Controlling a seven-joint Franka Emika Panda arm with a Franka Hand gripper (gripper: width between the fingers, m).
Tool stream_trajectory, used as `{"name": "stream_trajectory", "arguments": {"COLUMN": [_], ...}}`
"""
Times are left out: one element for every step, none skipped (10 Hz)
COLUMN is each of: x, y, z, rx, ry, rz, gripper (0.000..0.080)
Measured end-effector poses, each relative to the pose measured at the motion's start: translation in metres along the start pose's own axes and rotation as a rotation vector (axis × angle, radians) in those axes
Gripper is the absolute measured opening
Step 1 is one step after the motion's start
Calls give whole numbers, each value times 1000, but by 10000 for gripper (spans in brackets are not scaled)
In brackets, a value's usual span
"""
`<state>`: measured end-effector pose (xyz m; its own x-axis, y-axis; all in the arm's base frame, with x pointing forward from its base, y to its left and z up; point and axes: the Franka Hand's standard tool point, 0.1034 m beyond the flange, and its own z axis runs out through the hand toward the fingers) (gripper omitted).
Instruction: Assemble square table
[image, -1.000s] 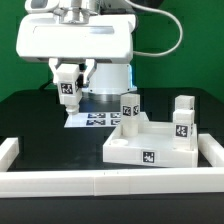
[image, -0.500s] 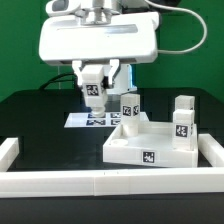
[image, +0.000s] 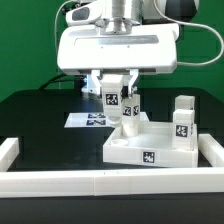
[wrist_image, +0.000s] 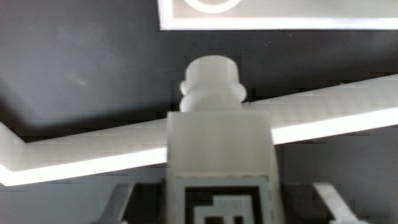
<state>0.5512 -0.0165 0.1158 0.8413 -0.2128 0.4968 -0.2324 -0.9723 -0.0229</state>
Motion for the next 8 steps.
{"name": "stream_trajectory", "arguments": {"x": [1, -3, -20, -24, -34, -48, -36, -41], "y": [3, 22, 18, 13, 18, 11, 9, 7], "z": [0, -2, 3, 4, 7, 14, 6, 10], "rx": [-6, -41, -40, -37, -57, -31, -28, -29], "ry": [10, 57, 30, 29, 59, -50, -9, -15], "rz": [-7, -16, -26, -33, -39, -31, -28, -31], "gripper": [288, 288, 288, 288, 288, 288, 288, 288]}}
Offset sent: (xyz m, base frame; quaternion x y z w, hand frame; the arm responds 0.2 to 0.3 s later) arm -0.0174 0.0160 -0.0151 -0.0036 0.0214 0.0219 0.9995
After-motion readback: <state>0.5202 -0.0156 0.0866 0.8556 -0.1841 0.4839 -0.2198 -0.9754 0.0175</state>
